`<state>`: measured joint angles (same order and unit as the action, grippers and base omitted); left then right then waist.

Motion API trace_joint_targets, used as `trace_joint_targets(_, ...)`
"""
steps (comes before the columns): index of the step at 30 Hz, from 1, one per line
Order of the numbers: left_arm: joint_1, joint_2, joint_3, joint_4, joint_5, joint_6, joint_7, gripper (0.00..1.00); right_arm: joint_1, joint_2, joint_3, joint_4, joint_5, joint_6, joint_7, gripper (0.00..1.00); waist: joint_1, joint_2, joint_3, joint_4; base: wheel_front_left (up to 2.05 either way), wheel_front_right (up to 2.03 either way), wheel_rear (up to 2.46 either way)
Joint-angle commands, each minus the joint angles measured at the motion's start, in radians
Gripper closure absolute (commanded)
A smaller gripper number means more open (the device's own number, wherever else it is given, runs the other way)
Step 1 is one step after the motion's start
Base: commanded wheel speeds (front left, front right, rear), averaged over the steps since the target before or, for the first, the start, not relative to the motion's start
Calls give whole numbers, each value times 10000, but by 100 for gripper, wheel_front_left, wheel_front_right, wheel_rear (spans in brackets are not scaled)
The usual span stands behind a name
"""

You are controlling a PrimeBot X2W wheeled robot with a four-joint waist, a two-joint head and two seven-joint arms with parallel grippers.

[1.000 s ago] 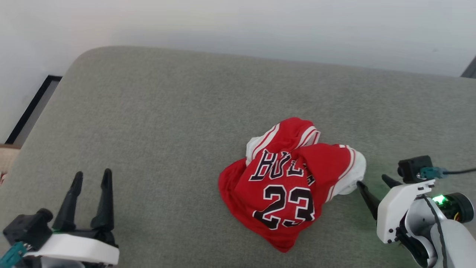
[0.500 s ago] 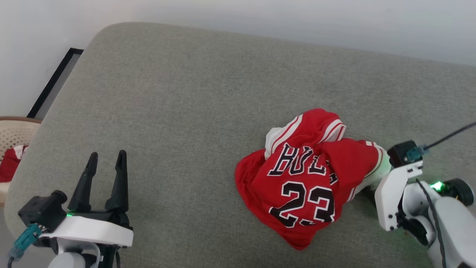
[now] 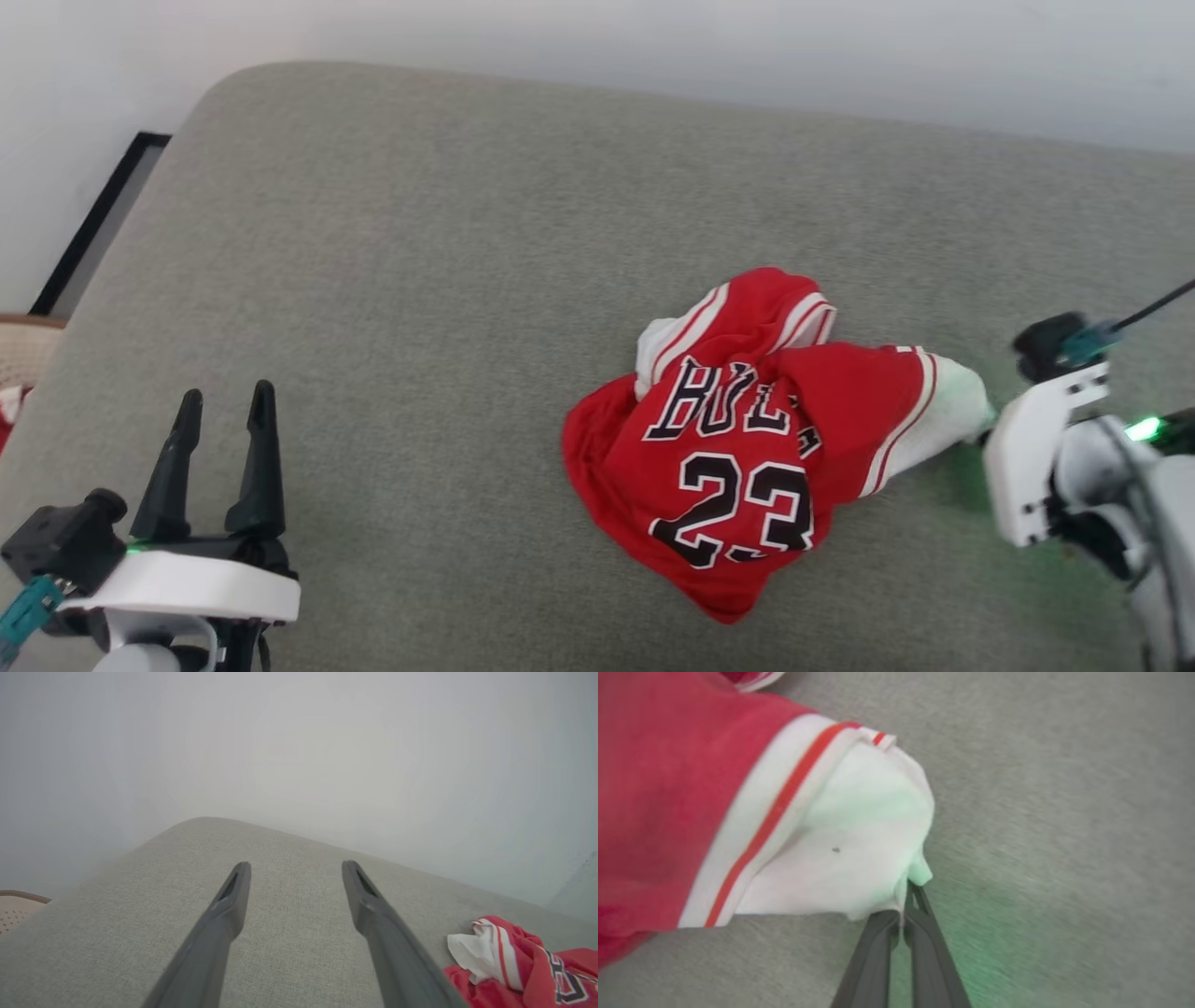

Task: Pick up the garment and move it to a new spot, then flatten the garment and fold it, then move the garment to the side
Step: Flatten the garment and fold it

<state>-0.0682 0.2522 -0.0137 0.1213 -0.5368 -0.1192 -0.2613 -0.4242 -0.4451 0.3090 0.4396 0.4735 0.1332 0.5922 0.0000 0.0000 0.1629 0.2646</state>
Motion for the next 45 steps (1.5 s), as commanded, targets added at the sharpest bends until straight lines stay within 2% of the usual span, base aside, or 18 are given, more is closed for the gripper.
trace_joint_targets(1,156,54,64,-32,97,-30,-50,0,63,-119,-146,-249,83,-37,103,100,0,0,-66,-170,0,0,0)
trace_joint_targets(5,251,91,154,-67,129,-48,-51,0,387,-670,-898,-973,27,-36,666,100,0,0,-137,-399,0,0,0)
trace_joint_targets(10,222,81,160,-54,113,-75,-51,0,954,-1056,-2434,-1322,-82,-36,1380,100,0,0,-143,-515,0,0,0)
trace_joint_targets(15,-16,52,-4,34,73,-93,-51,0,1393,-799,-3780,-803,-476,-36,1609,100,0,0,-38,-422,0,0,0)
trace_joint_targets(20,-213,161,-211,247,-75,-112,-48,0,1383,-183,-4237,191,-751,-36,1454,100,0,0,79,-310,0,0,0)
trace_joint_targets(21,-273,206,-282,289,-85,-114,-14,0,1330,-29,-4212,384,-773,-36,1381,91,0,0,95,-300,0,0,0)
trace_joint_targets(22,-349,246,-343,308,-137,-106,24,0,1289,112,-4197,555,-796,-36,1270,74,0,0,104,-301,0,0,0)
trace_joint_targets(23,-410,293,-403,316,-216,-110,82,0,1236,173,-4200,721,-906,-34,1203,17,0,0,106,-314,0,0,0)
trace_joint_targets(24,-450,355,-467,318,-271,-111,158,0,1167,215,-4127,853,-946,-34,1160,0,0,0,106,-344,0,0,0)
trace_joint_targets(28,-683,674,-693,204,-749,-109,695,0,969,340,-3926,861,-934,-26,1167,0,0,0,9,-611,0,0,0)
trace_joint_targets(35,-1264,1466,-1061,-147,-1830,-113,2024,0,1080,497,-3906,-452,-698,-29,716,0,0,0,-127,-1269,0,0,0)
trace_joint_targets(40,-2015,2123,-1177,-264,-2445,-114,3425,0,1383,1102,-4116,-1881,-681,-28,1,0,0,0,-183,-2024,0,0,0)
trace_joint_targets(41,-2332,2329,-1257,-268,-2543,-109,4011,0,1502,1454,-4148,-2376,-644,-28,-431,0,0,0,-188,-2354,0,0,0)
trace_joint_targets(45,-2977,2639,-1544,-117,-2786,-33,5245,0,1645,2078,-4062,-3316,-914,-26,-1602,0,0,0,-147,-3018,0,0,0)
